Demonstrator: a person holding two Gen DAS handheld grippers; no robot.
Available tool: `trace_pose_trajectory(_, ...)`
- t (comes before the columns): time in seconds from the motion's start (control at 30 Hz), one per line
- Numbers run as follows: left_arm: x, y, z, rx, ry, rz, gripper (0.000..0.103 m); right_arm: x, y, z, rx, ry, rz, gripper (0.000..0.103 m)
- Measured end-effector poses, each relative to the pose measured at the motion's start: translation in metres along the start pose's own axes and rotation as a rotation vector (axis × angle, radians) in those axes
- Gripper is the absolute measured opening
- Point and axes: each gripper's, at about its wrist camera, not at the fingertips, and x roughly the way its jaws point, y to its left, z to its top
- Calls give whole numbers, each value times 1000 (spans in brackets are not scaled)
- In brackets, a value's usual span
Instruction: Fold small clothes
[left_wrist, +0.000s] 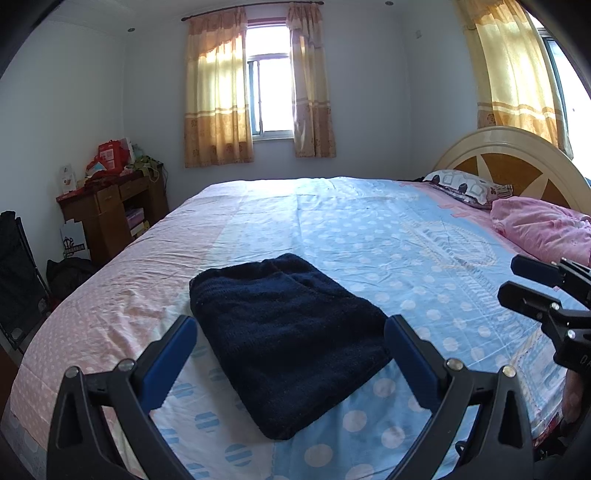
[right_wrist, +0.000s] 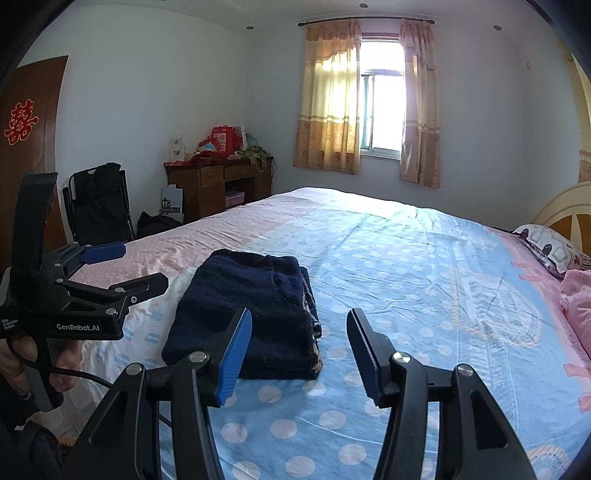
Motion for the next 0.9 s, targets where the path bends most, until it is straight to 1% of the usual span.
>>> trace_pose_trajectory(0.9,1,-2,-4,1,9,3,103,-1,0,-7,24,7,-2,55)
